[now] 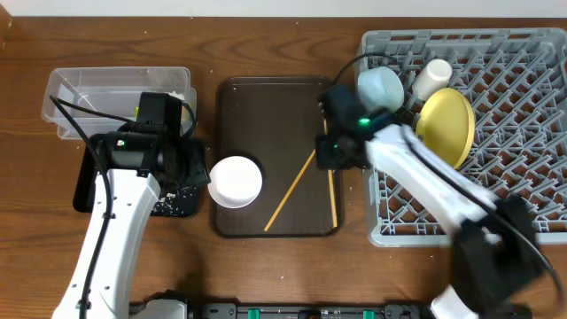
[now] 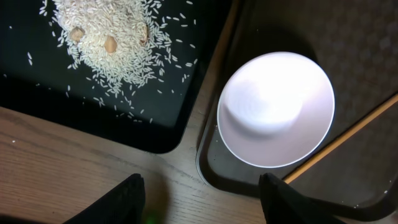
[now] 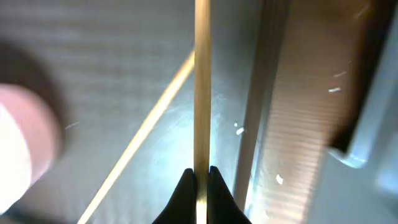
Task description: Sort waste into correct bins and load items into the dishwasher rack
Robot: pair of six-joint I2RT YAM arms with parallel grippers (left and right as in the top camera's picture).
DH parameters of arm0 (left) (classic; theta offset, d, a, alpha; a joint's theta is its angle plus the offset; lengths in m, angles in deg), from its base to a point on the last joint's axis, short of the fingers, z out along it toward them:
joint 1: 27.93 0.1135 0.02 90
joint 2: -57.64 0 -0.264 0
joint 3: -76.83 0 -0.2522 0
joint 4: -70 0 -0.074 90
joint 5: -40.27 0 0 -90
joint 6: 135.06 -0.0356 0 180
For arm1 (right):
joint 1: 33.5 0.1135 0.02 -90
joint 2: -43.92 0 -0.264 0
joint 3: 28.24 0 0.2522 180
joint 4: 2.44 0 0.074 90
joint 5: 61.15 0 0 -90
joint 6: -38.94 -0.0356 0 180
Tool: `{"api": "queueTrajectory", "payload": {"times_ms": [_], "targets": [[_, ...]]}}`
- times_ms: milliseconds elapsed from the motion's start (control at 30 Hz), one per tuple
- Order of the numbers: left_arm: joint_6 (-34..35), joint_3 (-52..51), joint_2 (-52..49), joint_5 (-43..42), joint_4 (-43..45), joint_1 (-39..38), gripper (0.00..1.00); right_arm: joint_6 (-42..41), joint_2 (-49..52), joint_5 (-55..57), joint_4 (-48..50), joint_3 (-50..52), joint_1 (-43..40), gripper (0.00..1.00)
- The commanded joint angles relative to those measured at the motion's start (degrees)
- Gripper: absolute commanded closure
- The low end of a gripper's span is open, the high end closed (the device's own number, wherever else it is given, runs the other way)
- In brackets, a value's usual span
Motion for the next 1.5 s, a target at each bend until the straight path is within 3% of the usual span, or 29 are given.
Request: {"api": "queueTrajectory", "payload": {"times_ms": [0, 167, 367, 1033, 1100, 1267, 1467], "targets": [[0.94, 0.59, -0.09, 0.70, -0.33, 0.20, 0.38, 9.44, -8.59, -0.11, -2.43, -0.33, -2.19, 0.99], [0.94, 0.59, -0.07, 0.70, -0.31, 0.20, 0.38, 10.38, -13.90, 3.48, -7.93, -0.33, -6.40, 0.99], [0.94, 0.59, -0.09, 0.70, -0.33, 0.20, 0.38, 10.32, -13.53, 11.76, -15.21, -0.09, -10.58, 0.99], [0.94, 0.59, -0.07, 0.70, -0.35, 0.20, 0.38, 10.34, -2.82, 12.33, -15.58, -0.02, -11.65, 0.98], [0.94, 0.59, -0.07, 0.70, -0.33, 0.20, 0.38, 10.34, -2.27, 12.33, -15.32, -0.02, -11.58, 0.96], [0.94, 0.59, -0.07, 0.70, -0.35, 0.20, 0.38, 10.34, -2.14, 12.33, -14.40, -0.02, -11.67, 0.78], [0.94, 0.59, -0.09, 0.70, -0.37, 0.20, 0.38, 10.34, -2.19, 12.31, -13.84, -0.04, -11.61, 0.76]]}}
